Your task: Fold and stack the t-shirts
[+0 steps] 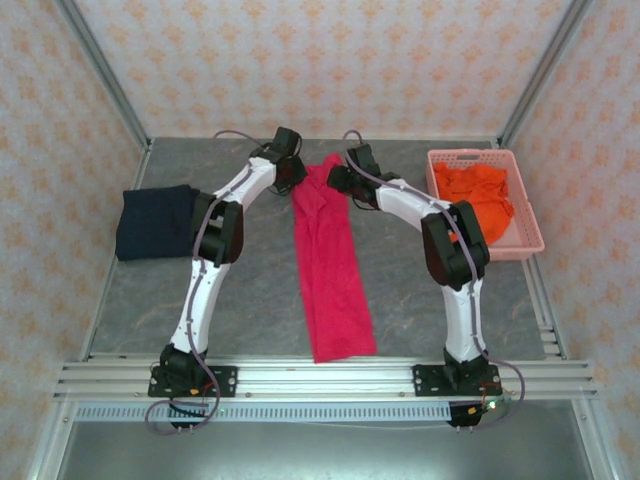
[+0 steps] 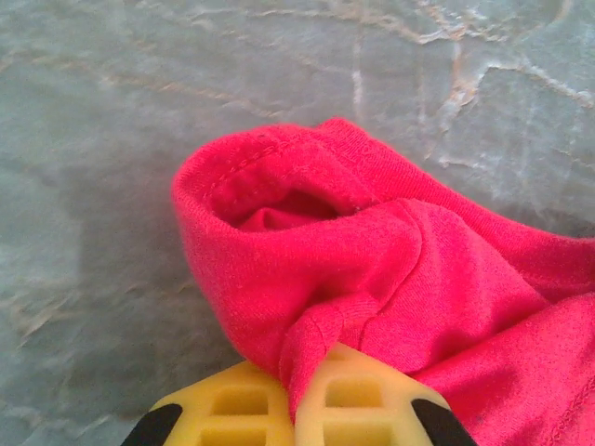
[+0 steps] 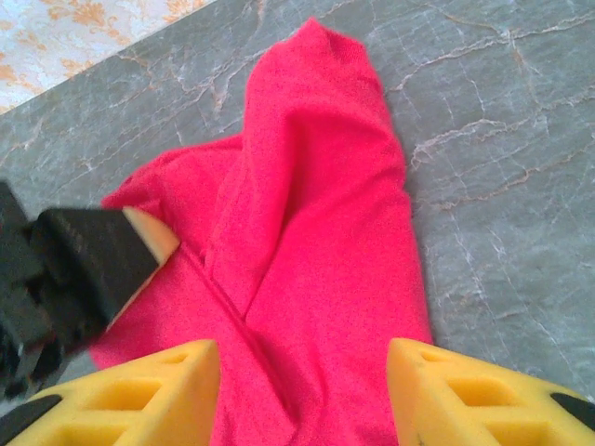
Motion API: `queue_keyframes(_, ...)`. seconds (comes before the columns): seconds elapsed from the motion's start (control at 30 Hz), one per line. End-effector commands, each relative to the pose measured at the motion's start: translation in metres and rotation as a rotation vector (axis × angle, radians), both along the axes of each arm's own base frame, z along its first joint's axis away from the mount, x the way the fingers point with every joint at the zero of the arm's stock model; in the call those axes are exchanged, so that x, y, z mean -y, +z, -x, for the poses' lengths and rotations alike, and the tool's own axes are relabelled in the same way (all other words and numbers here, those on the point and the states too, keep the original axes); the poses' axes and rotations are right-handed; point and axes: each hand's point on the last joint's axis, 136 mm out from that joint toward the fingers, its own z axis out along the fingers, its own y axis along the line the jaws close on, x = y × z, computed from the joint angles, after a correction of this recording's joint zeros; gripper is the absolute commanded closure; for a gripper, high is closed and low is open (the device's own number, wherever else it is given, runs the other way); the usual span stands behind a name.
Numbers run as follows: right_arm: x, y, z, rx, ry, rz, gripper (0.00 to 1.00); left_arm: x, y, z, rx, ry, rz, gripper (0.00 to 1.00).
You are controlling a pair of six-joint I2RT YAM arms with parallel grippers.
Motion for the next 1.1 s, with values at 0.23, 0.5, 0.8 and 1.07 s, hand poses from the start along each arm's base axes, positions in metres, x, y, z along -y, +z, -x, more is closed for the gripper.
queue_keyframes(0.23, 0.004, 0.014, -0.004, 0.024, -0.010, -0.027, 0.48, 0.000, 0.006, -0.018, -0.003, -0.052, 0.067, 0.45)
queue_keyframes(0.5, 0.032, 0.032, 0.046, 0.047, -0.002, -0.025, 0.48, -0.008, 0.093, 0.001, 0.099, -0.153, -0.010, 0.00)
queue_keyframes(0.8, 0.061, 0.015, 0.161, -0.087, 0.055, -0.108, 0.48, -0.031, 0.137, 0.092, 0.156, -0.116, -0.078, 0.00)
queue_keyframes(1.07, 0.077, -0.013, 0.277, -0.309, 0.135, -0.138, 0.47, -0.029, 0.115, 0.232, 0.099, -0.133, -0.031, 0.00)
